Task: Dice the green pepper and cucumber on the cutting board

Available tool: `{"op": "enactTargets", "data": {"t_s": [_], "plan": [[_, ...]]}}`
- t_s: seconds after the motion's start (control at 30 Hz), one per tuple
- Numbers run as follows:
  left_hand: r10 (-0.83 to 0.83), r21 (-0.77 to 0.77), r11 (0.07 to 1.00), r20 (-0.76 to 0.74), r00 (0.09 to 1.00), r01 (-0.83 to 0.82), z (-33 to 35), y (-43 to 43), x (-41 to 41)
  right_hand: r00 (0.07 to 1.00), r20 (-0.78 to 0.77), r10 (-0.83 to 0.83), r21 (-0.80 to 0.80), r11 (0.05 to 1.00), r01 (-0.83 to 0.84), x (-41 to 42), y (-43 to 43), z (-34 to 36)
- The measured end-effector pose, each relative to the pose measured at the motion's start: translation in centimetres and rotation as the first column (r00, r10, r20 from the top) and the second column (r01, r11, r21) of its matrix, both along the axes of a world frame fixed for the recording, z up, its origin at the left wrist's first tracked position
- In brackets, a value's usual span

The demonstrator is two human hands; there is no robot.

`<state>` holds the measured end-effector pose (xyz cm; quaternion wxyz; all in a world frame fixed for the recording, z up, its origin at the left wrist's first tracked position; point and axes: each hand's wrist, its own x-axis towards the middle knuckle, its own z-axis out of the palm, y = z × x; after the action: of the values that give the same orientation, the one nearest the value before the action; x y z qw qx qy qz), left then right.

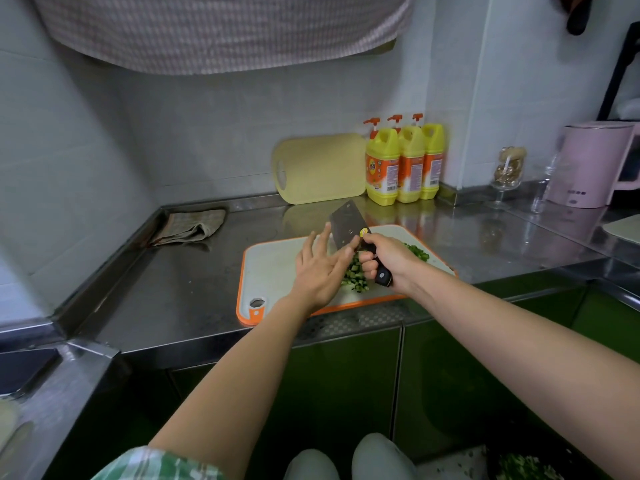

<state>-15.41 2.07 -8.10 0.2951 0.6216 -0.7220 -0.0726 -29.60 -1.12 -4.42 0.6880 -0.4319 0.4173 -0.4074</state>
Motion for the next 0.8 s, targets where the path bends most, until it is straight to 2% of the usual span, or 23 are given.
{"op": "enactTargets", "data": {"t_s": [0.17, 0.3, 0.37, 0.47, 0.53, 0.63, 0.67, 0.73, 0.8], "plan": [[0.185, 0.088, 0.978, 0.076, 0.980, -0.191, -0.4, -0.6, 0.8, 1.000, 0.001, -0.021, 0.028, 0.999, 0.021, -0.4, 0.0, -0.1], [0.134, 0.071, 0.989, 0.001, 0.991, -0.134, -0.1, -0.8, -0.2, 1.000, -0.023, -0.020, 0.024, 1.000, 0.021, -0.6, -0.3, -0.3], [0.108, 0.058, 0.992, 0.032, 0.994, -0.109, -0.1, -0.8, -0.7, 1.000, -0.019, -0.018, 0.011, 1.000, 0.018, -0.6, -0.3, -0.3], [0.211, 0.138, 0.966, 0.071, 0.975, -0.219, -0.1, -0.9, -0.3, 1.000, -0.003, -0.023, -0.002, 1.000, 0.023, -0.7, -0.3, -0.3], [0.245, 0.146, 0.957, 0.043, 0.968, -0.249, -0.3, -0.9, 0.1, 1.000, -0.004, -0.030, -0.003, 1.000, 0.030, -0.9, -0.4, -0.3], [0.113, 0.023, 0.993, -0.055, 0.992, -0.112, -0.2, -0.6, 0.1, 0.999, -0.005, -0.049, 0.003, 0.999, 0.049, -1.0, -0.5, -0.3], [0.051, -0.013, 0.999, -0.044, 0.998, -0.051, -0.2, -0.5, 0.0, 0.998, 0.004, -0.059, 0.009, 0.998, 0.059, -0.9, -0.5, -0.2], [-0.017, -0.036, 0.999, 0.070, 0.997, 0.019, -0.5, -0.3, 0.2, 0.996, 0.029, -0.083, 0.019, 0.996, 0.083, -0.7, -0.5, -0.1], [0.027, -0.024, 0.999, 0.151, 0.988, -0.023, -0.9, -0.4, 0.8, 0.994, 0.046, -0.100, 0.024, 0.995, 0.099, -0.6, -0.4, 0.0]]}}
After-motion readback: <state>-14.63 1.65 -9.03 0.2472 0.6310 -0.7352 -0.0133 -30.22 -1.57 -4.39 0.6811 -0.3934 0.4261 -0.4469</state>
